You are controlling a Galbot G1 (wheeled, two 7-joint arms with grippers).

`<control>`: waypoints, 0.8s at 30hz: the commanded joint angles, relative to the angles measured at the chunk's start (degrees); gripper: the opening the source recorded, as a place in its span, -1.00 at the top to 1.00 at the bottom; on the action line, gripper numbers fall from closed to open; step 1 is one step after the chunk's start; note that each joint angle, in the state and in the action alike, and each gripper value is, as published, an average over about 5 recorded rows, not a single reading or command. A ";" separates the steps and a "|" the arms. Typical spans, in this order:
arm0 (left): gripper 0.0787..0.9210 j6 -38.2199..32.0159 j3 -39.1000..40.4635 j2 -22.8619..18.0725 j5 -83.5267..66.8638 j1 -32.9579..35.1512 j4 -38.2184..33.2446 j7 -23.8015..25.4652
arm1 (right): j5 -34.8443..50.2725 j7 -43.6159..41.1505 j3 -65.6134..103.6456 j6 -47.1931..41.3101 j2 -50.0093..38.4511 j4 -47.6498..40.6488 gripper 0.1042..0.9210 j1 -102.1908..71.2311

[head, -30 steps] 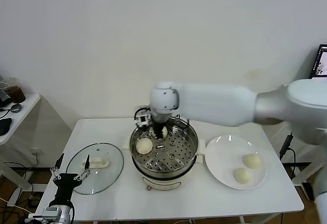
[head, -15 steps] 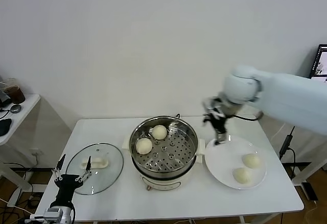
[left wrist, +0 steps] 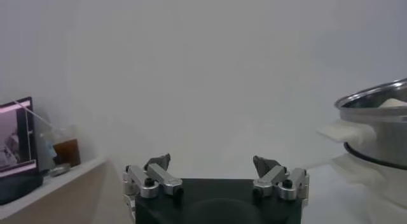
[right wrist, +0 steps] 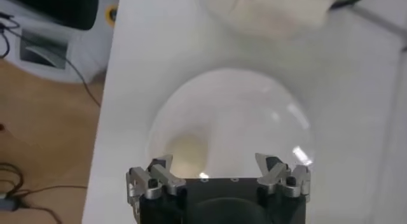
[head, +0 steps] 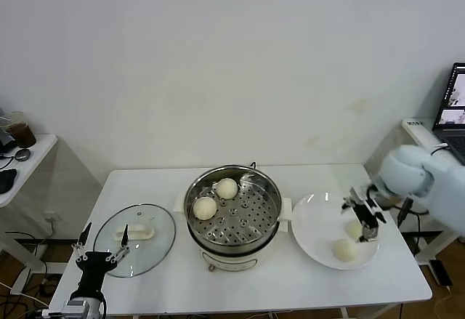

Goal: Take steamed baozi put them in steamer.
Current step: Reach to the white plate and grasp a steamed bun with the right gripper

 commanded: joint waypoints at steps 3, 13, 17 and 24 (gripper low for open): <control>-0.77 -0.09 -0.38 -0.17 0.18 0.32 -0.07 -0.03 | -5.47 2.08 12.67 2.12 -0.19 -4.43 -0.76 -16.73; -0.77 -0.21 -1.06 -0.01 0.07 0.63 0.10 0.00 | -5.39 4.60 14.40 2.27 5.11 -10.01 -0.76 -19.52; -0.77 -0.23 -1.18 0.01 0.02 0.63 0.23 0.01 | -5.37 4.84 14.05 1.98 6.43 -10.57 -0.76 -19.32; -0.77 -0.28 -1.18 0.00 0.02 0.58 0.36 0.02 | -5.43 4.77 13.13 1.48 7.08 -10.95 -0.70 -18.96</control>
